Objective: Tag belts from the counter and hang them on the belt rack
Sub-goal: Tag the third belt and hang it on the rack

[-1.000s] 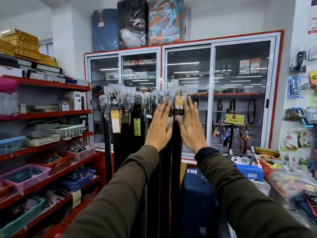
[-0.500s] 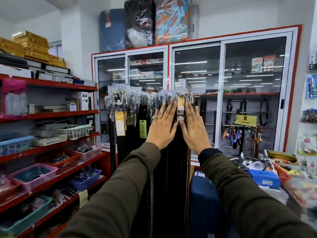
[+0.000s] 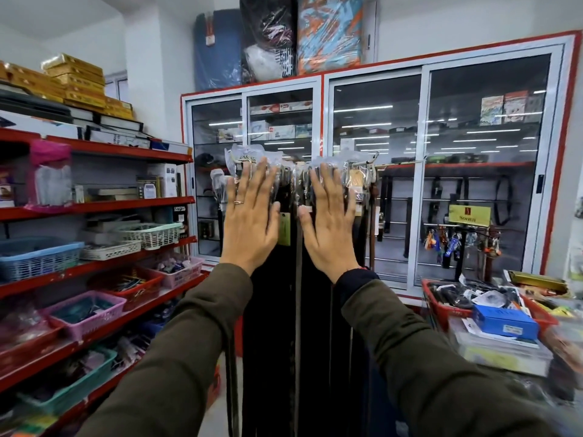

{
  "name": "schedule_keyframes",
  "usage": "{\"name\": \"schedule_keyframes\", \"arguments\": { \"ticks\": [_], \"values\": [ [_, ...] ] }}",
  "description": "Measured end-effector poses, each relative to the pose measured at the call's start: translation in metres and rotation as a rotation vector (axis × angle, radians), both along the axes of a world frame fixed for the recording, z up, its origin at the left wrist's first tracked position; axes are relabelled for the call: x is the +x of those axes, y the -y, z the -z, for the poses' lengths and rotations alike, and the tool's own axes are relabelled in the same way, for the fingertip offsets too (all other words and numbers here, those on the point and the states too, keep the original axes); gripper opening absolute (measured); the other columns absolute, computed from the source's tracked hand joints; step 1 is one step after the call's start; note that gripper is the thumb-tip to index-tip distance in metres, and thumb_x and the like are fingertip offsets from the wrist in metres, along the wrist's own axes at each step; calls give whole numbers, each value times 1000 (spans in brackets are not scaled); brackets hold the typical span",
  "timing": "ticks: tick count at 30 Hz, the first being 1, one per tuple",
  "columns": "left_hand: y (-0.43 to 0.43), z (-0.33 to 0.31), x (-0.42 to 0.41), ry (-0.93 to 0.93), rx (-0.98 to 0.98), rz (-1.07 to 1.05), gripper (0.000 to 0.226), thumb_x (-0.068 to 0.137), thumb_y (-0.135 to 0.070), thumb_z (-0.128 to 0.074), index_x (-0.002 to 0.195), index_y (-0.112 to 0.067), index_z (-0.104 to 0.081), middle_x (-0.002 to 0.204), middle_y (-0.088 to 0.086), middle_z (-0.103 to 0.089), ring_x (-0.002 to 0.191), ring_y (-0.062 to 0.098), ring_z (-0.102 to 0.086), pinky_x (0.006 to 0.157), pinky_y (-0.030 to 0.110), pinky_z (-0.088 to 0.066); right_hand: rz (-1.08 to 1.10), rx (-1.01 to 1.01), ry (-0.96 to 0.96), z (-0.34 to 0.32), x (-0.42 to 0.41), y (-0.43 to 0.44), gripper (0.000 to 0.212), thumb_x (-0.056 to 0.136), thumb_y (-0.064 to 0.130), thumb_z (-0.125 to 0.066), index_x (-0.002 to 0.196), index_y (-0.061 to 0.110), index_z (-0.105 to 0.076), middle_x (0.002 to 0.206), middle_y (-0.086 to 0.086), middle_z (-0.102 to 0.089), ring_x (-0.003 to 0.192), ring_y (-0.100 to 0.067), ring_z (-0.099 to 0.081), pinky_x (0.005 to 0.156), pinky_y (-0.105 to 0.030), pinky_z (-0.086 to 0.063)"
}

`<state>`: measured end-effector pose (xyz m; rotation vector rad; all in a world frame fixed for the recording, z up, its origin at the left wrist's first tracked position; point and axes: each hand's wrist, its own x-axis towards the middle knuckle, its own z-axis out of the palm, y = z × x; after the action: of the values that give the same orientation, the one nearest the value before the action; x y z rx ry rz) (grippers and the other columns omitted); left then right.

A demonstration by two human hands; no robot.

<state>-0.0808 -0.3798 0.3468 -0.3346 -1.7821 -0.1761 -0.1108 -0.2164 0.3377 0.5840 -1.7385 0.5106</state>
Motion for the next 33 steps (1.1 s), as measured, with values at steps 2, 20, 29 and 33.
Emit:
{"name": "schedule_keyframes", "arguments": {
  "ticks": [2,20,29,33],
  "values": [
    [18,5,3,-5,79,49,63,102,-25,-37,160,-18,-15,170,4,-9,158,23,-1,128,51,-1,-65,47,1,-1,3,17,61,103,36,-38,158,20,-19,168,2,-10,157,-19,-4,123,-56,-8],
    [62,29,-25,206,70,137,62,106,-23,-37,161,-20,-9,171,-2,-3,158,15,3,129,47,-6,16,211,118,9,-19,76,60,103,41,-32,159,27,-12,168,8,-8,157,-19,-2,124,-51,-10],
    [60,25,-43,279,2,74,64,105,-28,-37,161,-20,-6,171,1,0,158,19,1,128,48,-9,89,207,182,10,-37,77,61,104,40,-30,159,32,-4,168,11,0,157,-19,1,124,-51,-12],
    [56,30,-38,282,6,43,66,104,-27,-38,161,-20,-5,171,1,1,158,19,1,129,47,-9,109,238,182,15,-33,72,62,104,40,-31,159,30,-4,168,11,-1,157,-19,0,124,-52,-12]
  ]
}}
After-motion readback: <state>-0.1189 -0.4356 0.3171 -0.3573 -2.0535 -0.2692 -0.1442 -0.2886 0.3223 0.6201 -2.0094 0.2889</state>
